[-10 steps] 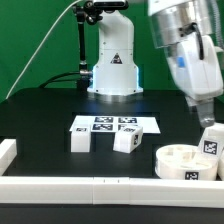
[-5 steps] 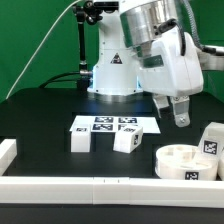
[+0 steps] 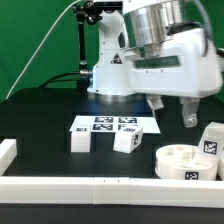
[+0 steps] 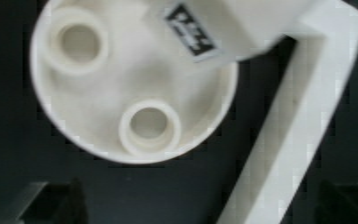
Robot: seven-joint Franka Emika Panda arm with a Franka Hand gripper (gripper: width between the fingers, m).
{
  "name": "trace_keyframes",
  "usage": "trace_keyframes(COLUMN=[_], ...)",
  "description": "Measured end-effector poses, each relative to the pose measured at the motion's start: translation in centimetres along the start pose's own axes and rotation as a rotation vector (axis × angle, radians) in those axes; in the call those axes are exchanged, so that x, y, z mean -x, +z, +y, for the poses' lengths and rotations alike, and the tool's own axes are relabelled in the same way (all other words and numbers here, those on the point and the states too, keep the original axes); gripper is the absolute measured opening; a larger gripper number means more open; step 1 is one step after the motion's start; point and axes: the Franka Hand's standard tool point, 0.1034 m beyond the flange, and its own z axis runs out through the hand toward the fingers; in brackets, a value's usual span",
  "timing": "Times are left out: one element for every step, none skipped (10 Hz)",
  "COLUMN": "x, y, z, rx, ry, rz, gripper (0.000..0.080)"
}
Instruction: Assemble stool
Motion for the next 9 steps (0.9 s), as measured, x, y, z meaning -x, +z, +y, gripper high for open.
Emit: trace_keyframes(x=[-0.3, -0.6, -0.6, -0.6, -0.6, -0.8, -1.5, -2.4, -2.8], y=[-0.3, -0.5, -0.4, -0.3, -0.3, -0.3, 0.0, 0.5, 1.1], z=[0.0, 0.2, 0.3, 0.3, 0.3, 0.5, 2.2, 4.3, 6.4], rx=[0.007, 0.006, 0.009, 0.01, 0.011, 0.012, 0.026, 0.032, 0.045], ry=[-0.11, -0.186, -0.284, -0.317, -0.392, -0.387, -0.358, -0.368, -0.38], rz=[0.012, 0.017, 0.016, 0.015, 0.015, 0.014, 0.01, 0.023, 0.029], gripper=[0.0649, 0.0649, 0.0649, 0.0649, 0.0649, 0.0649, 0.0649, 0.0649, 0.0649])
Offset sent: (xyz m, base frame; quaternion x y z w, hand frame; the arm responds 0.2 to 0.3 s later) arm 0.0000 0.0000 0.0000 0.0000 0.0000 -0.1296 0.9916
